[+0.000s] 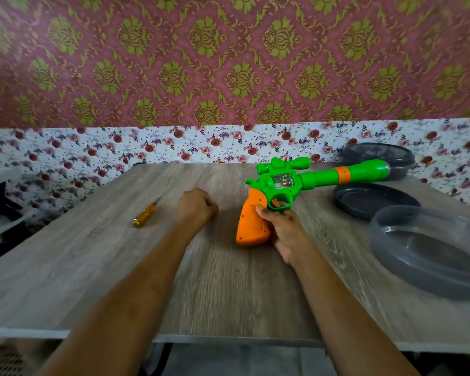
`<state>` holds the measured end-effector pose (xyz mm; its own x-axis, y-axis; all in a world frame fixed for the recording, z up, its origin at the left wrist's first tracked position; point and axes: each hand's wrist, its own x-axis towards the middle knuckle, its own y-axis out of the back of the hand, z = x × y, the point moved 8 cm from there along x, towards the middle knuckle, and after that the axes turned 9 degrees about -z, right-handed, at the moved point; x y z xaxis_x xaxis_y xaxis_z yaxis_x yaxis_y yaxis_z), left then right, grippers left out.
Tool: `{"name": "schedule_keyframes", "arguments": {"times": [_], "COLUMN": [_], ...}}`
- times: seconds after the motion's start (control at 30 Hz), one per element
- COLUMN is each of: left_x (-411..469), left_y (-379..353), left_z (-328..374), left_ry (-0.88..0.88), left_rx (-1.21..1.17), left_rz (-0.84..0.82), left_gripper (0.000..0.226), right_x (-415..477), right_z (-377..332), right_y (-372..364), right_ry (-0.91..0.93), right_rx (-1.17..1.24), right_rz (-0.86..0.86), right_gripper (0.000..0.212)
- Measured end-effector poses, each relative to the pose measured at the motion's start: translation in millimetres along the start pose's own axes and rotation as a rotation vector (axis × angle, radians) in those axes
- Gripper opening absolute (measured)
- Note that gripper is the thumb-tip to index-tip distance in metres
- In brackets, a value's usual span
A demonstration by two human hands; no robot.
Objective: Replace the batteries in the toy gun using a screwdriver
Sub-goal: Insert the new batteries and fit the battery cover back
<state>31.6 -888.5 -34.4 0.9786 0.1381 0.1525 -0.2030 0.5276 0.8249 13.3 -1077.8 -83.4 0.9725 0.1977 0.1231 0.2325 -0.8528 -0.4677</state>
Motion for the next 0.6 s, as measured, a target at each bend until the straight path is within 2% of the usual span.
{"name": "schedule_keyframes", "arguments": {"times": [0.13, 0.2, 0.27, 0.4, 0.5, 0.6], "left_x": [-25, -29, -33, -30, -23, -19], "left_y": [-7, -9, -6, -3, -17, -28], "left_z": [15, 24, 35, 44, 41, 41], "left_ry": [-0.079, -0.121, -0.203, -0.357, -0.36, -0.35], "left_rx": [-0.371, -0.597, -0.719, -0.602, -0.611, -0.668], "left_rz": [-0.001, -0.041, -0.068, -0.015, -0.023, -0.078], "left_gripper": [0.023, 0.019, 0.009, 0.008, 0.007, 0.015], "right_x": [-4, -5, -3, 7, 17, 23], "right_z": [-5, -8, -10, -13, -13, -10], "right_y": [-5, -4, -1, 4, 6, 3], "right_ry": [-0.013, -0.034, -0.035, 0.005, 0.029, 0.035], "right_rx": [0.002, 0.017, 0.035, 0.08, 0.055, -0.082], "right_rz": [-0.014, 0.022, 0.061, 0.079, 0.047, 0.014], "right_gripper": [0.022, 0.032, 0.044, 0.049, 0.045, 0.042]}}
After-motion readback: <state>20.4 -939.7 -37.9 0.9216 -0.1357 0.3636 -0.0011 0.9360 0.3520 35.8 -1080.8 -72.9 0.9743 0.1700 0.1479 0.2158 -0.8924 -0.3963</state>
